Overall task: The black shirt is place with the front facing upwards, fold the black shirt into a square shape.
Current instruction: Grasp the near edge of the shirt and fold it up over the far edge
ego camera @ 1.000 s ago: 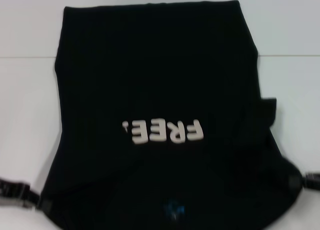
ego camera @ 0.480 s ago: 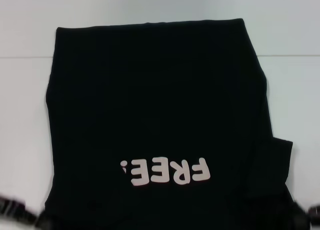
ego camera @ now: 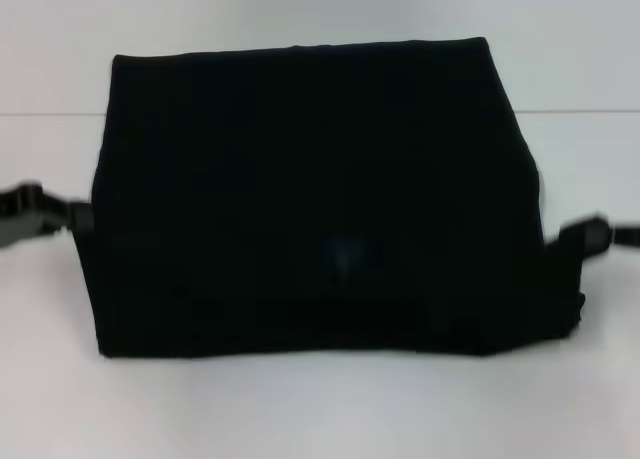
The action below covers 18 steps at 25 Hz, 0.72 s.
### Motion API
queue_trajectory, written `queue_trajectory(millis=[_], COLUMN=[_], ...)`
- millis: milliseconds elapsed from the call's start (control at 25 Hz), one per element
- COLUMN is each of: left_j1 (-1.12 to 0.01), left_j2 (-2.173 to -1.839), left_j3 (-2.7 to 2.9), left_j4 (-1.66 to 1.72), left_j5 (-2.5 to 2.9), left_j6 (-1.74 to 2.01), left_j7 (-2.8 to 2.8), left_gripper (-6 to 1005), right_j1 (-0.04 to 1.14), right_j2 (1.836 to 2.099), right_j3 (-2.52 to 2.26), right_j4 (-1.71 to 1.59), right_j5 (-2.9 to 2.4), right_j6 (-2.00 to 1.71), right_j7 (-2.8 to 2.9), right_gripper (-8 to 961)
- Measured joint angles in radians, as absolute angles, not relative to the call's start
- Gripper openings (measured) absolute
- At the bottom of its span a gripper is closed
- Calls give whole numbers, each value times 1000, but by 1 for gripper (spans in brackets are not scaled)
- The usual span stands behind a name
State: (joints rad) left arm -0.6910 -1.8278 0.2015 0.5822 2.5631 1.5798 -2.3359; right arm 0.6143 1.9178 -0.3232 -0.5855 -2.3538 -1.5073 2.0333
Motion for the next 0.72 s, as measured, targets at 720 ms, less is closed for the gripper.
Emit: queue_trajectory(millis=[720], left_j1=[-702], left_j2=[-1971], left_j3=[217], left_j4=[557], left_j5=[2352], left_j6=[1162], left_j7=[-2164], left_gripper=[40], right_j1=[771], right_j2=[2003], right_j3=[-347], right_j4=[-522], right_j5=[-2238], right_j6=[-1072], right_j7=[1894], right_gripper=[132])
